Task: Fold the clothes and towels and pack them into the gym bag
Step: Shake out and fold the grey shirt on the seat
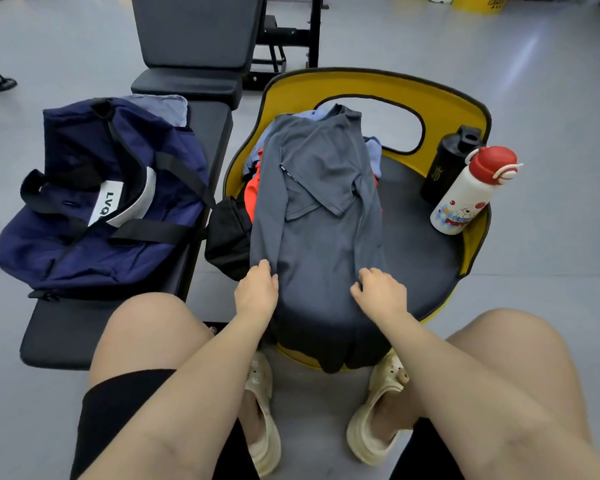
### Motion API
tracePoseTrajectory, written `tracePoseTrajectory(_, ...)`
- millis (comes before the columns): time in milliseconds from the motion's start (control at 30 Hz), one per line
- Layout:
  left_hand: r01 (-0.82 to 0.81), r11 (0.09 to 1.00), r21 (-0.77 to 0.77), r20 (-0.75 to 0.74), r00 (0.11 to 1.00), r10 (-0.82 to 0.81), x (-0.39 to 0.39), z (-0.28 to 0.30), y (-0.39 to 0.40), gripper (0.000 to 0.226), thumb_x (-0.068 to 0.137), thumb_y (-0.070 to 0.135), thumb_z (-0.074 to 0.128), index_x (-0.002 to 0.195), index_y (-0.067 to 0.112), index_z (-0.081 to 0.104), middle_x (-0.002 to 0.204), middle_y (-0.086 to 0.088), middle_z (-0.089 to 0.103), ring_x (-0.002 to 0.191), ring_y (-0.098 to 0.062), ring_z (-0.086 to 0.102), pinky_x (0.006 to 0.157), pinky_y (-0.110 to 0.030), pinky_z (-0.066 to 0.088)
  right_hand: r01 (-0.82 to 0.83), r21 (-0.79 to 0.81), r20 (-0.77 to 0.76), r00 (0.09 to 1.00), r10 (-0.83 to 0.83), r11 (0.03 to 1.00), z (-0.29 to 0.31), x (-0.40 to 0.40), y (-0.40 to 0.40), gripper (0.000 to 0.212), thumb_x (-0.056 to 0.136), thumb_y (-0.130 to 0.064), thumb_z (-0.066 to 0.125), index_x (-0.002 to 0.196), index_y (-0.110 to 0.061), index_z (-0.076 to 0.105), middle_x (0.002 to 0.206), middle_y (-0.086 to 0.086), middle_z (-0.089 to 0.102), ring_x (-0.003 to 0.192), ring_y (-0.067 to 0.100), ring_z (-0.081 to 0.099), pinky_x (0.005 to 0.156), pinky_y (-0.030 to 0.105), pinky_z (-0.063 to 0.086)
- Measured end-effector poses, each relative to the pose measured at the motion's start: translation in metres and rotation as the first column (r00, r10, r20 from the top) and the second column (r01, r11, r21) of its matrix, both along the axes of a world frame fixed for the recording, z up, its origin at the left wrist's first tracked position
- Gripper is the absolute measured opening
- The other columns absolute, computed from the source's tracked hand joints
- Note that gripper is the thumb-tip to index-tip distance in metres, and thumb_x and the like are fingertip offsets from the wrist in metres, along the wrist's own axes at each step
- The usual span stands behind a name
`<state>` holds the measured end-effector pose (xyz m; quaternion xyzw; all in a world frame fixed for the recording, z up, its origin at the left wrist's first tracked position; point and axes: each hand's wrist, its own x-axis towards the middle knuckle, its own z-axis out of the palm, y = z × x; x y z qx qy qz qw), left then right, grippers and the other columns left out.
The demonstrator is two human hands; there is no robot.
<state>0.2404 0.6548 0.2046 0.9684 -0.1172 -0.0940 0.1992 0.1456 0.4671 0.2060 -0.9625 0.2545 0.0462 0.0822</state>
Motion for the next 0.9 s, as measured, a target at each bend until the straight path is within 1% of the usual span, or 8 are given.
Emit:
tracePoseTrajectory(100, 0.005, 0.998, -0.058, 0.028, 1.0, -0.004, -0.011, 0.005, -0.005, 0.012, 0.097, 0.021, 0.045, 0.099, 0.01, 0.041, 0.1, -0.011, 0.057, 0.085, -0.032, 0.056, 0.067, -0.037, 0.041, 0.03, 0.005, 0.014, 0.999, -0.03, 1.0, 0.002, -0.006, 0.001, 0.016, 0.096, -0.025, 0.039, 0.1, -0.014, 0.05, 0.1, 0.006, 0.062, 0.086, 0.027, 0.058, 0.064, 0.03, 0.037)
tracePoseTrajectory(233, 0.017, 0.981, -0.194, -0.024, 0.999, -0.022, -0.026, 0.009, -0.015, 0.013, 0.094, 0.013, 0.049, 0.094, 0.015, 0.037, 0.094, -0.006, 0.053, 0.081, -0.027, 0.053, 0.066, -0.035, 0.04, 0.066, 0.046, -0.008, 0.998, -0.065, 0.997, 0.002, -0.016, 0.005, 0.018, 0.094, -0.019, 0.043, 0.111, -0.014, 0.045, 0.103, 0.007, 0.061, 0.088, 0.029, 0.059, 0.065, 0.032, 0.039)
tracePoseTrajectory(367, 0.001, 0.942, -0.335, -0.077, 0.997, -0.028, -0.039, 0.001, -0.025, 0.018, 0.091, 0.009, 0.054, 0.108, 0.012, 0.047, 0.102, -0.01, 0.054, 0.088, -0.024, 0.054, 0.079, -0.035, 0.047, 0.081, 0.121, 0.009, 0.997, -0.083, 0.989, -0.002, -0.028, 0.014, 0.023, 0.093, -0.017, 0.046, 0.116, -0.014, 0.044, 0.11, 0.007, 0.058, 0.093, 0.029, 0.058, 0.067, 0.031, 0.038)
tracePoseTrajectory(467, 0.011, 0.912, -0.409, -0.075, 0.996, -0.046, -0.046, -0.003, -0.032, 0.025, 0.093, 0.016, 0.053, 0.118, 0.012, 0.051, 0.1, -0.008, 0.056, 0.084, -0.016, 0.052, 0.076, -0.026, 0.042, 0.088, 0.238, 0.107, 0.987, -0.116, 0.967, -0.007, -0.032, 0.019, 0.022, 0.094, -0.018, 0.046, 0.116, -0.016, 0.048, 0.114, 0.006, 0.057, 0.095, 0.029, 0.057, 0.07, 0.031, 0.04)
tracePoseTrajectory(533, 0.065, 0.918, -0.391, -0.093, 0.99, -0.109, -0.05, -0.008, -0.033, 0.031, 0.095, 0.027, 0.053, 0.124, 0.017, 0.051, 0.104, -0.004, 0.056, 0.089, -0.015, 0.056, 0.078, -0.027, 0.045, 0.093, 0.308, 0.122, 0.983, -0.136, 0.947, -0.01, -0.033, 0.02, 0.026, 0.094, -0.021, 0.048, 0.12, -0.018, 0.05, 0.115, 0.004, 0.057, 0.098, 0.027, 0.057, 0.075, 0.032, 0.042)
tracePoseTrajectory(600, 0.072, 0.937, -0.341, -0.121, 0.985, -0.119, -0.054, -0.015, -0.028, 0.03, 0.096, 0.027, 0.051, 0.124, 0.018, 0.055, 0.111, -0.002, 0.054, 0.092, -0.014, 0.056, 0.082, -0.027, 0.046, 0.091, 0.345, 0.095, 0.987, -0.131, 0.934, -0.013, -0.036, 0.021, 0.03, 0.095, -0.027, 0.05, 0.124, -0.021, 0.05, 0.114, 0.001, 0.059, 0.101, 0.025, 0.057, 0.079, 0.033, 0.045)
tracePoseTrajectory(767, -0.177, 0.909, -0.378, -0.223, 0.97, 0.097, -0.056, -0.03, -0.001, 0.009, 0.093, 0.017, 0.057, 0.101, 0.015, 0.06, 0.092, -0.001, 0.061, 0.092, -0.02, 0.059, 0.076, -0.028, 0.046, 0.129, 0.394, 0.141, 0.97, -0.198, 0.91, -0.021, -0.047, 0.02, 0.027, 0.098, -0.032, 0.049, 0.122, -0.022, 0.054, 0.11, -0.001, 0.063, 0.1, 0.022, 0.058, 0.079, 0.032, 0.047)
tracePoseTrajectory(900, -0.202, 0.907, -0.37, -0.277, 0.956, 0.1, -0.063, -0.032, 0.004, 0.02, 0.088, 0.028, 0.066, 0.101, 0.016, 0.057, 0.087, 0.002, 0.063, 0.088, -0.018, 0.061, 0.07, -0.027, 0.046, 0.159, 0.376, 0.152, 0.961, -0.23, 0.913, -0.021, -0.053, 0.022, 0.021, 0.096, -0.037, 0.052, 0.111, -0.022, 0.055, 0.099, -0.003, 0.064, 0.092, 0.019, 0.06, 0.075, 0.03, 0.048)
